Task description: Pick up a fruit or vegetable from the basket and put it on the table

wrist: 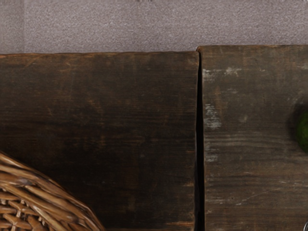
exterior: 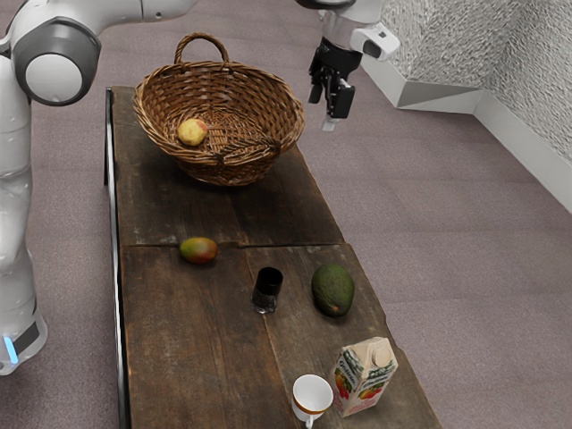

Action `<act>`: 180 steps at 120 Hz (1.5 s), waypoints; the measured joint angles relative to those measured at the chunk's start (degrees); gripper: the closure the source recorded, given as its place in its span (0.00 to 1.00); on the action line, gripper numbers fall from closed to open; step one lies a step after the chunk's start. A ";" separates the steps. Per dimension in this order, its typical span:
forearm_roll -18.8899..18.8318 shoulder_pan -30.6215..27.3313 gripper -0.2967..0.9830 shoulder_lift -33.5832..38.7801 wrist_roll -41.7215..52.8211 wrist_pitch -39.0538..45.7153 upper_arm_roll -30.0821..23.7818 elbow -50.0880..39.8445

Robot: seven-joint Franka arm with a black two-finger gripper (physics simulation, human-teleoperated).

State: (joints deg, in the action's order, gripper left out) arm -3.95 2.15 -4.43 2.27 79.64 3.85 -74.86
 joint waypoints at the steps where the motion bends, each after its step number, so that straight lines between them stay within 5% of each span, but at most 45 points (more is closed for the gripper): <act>1: -0.01 0.01 0.23 0.00 0.00 0.00 -0.01 0.01; 83: 1.92 -4.14 0.23 -1.10 -0.01 -0.19 6.82 -0.39; 119: 1.94 -5.77 0.23 7.69 -1.04 7.51 14.45 -20.79; 180: 0.94 -5.03 0.23 19.40 -2.02 16.02 21.22 -37.42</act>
State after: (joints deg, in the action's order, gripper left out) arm -3.01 -2.88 14.97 0.25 95.66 25.07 -112.28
